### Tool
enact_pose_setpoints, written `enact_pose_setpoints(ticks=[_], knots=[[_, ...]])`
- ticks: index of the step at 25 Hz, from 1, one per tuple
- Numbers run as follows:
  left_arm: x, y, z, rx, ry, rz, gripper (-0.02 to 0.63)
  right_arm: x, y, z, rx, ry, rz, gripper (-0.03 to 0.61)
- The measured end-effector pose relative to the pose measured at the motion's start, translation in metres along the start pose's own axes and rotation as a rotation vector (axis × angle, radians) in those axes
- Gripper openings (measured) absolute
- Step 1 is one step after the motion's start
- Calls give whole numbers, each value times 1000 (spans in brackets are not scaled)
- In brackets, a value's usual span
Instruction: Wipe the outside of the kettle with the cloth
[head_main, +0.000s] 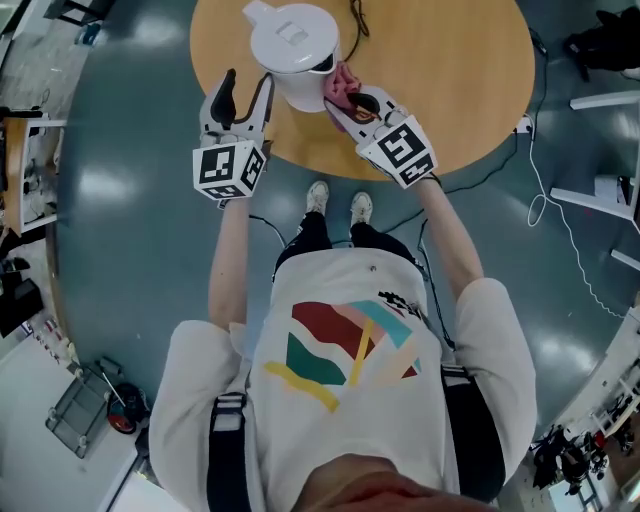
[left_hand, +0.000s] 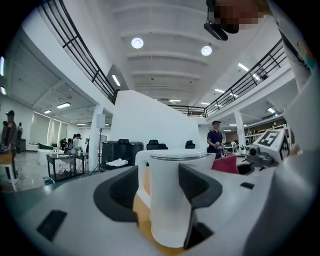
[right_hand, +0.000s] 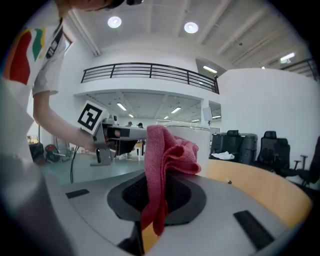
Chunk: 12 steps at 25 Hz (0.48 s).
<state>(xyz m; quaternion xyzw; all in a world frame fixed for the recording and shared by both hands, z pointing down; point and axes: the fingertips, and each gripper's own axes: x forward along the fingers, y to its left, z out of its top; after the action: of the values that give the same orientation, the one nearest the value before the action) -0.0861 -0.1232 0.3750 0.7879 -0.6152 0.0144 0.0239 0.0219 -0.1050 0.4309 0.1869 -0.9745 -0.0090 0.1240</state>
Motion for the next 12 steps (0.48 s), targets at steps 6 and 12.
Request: enact_pose_setpoints(ticks=[6,12], knots=[[-4,-12,-3,-26,4,-3,279,-28,-8,-6,-304,88,-115,44],[-15,-30,-7,-68,-16,18,279,-39,-4,3,-596,102,-101,44]])
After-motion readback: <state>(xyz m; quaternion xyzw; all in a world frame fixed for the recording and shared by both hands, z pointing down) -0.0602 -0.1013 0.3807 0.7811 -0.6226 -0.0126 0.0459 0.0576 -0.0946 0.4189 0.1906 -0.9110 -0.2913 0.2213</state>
